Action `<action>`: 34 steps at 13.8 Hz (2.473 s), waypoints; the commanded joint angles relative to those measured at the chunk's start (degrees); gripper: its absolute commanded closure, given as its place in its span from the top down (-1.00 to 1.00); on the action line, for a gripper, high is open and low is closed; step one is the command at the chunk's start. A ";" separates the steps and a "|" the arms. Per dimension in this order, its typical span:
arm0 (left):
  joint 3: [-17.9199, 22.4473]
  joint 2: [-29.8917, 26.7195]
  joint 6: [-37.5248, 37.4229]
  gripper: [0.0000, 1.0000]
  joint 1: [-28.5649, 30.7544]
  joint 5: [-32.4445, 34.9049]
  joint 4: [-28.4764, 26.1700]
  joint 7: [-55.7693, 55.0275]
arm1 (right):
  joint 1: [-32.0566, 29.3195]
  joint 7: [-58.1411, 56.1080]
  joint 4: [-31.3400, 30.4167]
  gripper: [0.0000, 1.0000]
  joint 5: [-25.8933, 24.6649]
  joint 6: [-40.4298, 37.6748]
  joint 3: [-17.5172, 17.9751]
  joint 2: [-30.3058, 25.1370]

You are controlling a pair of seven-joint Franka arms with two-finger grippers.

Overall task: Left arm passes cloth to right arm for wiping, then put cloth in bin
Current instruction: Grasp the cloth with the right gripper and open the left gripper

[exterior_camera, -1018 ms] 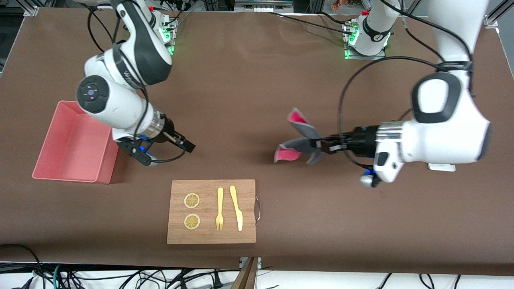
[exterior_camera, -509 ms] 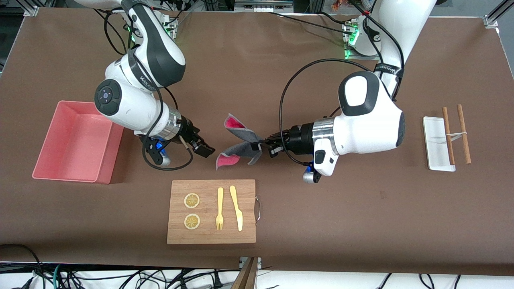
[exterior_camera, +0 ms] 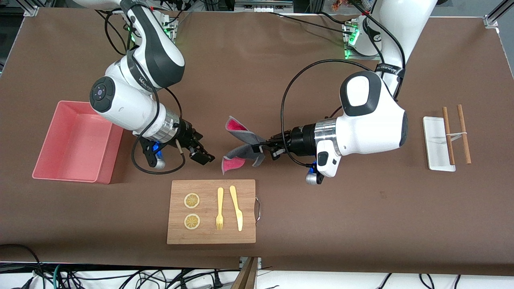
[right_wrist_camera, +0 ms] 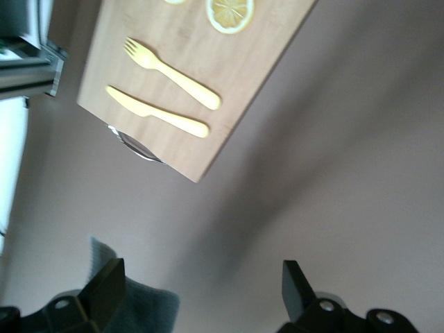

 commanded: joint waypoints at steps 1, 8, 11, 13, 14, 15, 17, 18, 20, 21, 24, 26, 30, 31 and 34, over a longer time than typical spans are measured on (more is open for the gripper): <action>0.43 0.10 -0.59 -1.00 -0.30 -0.91 1.09 -1.13 | 0.22 0.65 1.26 0.99 1.08 4.08 0.01 1.67; 0.52 0.45 -0.41 -1.00 -0.39 -0.82 1.00 -1.04 | 1.81 1.00 1.43 0.99 2.92 12.00 1.67 3.70; 0.43 0.45 -0.32 -1.00 -0.39 -1.00 1.00 -1.13 | 1.89 2.67 1.61 0.99 2.92 15.51 4.40 4.49; 0.43 0.54 -0.32 -1.00 -0.39 -1.00 1.00 -1.13 | 2.07 3.20 2.22 0.93 3.01 15.79 4.58 5.19; 0.43 0.63 -0.24 -1.00 -0.39 -1.09 1.00 -1.13 | 2.77 3.12 2.14 0.36 2.92 15.61 4.58 5.28; 0.43 0.63 -0.24 -1.00 -0.39 -1.09 1.00 -1.13 | 3.03 3.03 2.14 -0.37 3.01 15.44 4.67 5.72; 0.43 0.63 -0.32 -1.00 -0.21 -1.17 1.00 -1.13 | 2.77 2.77 2.14 -1.00 3.01 15.43 5.64 6.16; 0.43 0.63 -0.32 -1.00 -0.21 -1.17 1.00 -1.13 | 2.86 2.59 2.31 -1.00 2.92 15.43 5.73 6.42; 0.52 0.63 -0.24 -0.80 -0.21 -1.09 1.00 -1.13 | 2.95 3.02 2.31 -1.00 3.01 15.35 5.73 6.42; 0.52 0.63 -0.32 -0.76 -0.13 -1.09 0.91 -1.13 | 2.86 3.11 2.31 -1.00 3.01 15.17 5.73 6.34; 0.52 0.54 -0.32 -0.76 0.05 -1.17 1.00 -1.13 | 2.77 3.11 2.49 -1.00 3.10 14.82 5.73 6.34; 0.52 0.63 -0.32 -0.75 0.05 -1.17 1.00 -1.13 | 2.77 3.03 3.01 -1.00 4.15 14.64 5.73 6.34; 0.61 0.37 -0.32 0.32 0.05 -0.82 1.00 -1.04 | 2.95 2.94 3.01 -1.00 4.15 13.50 5.73 6.42; 0.87 0.10 -0.32 0.99 0.14 -0.21 0.91 -0.95 | 2.95 2.94 3.01 -1.00 4.15 13.50 5.73 6.42; 1.13 -0.60 -0.76 1.00 2.41 -0.21 1.00 -0.95 | 2.95 2.76 3.01 -1.00 4.15 13.50 5.73 6.51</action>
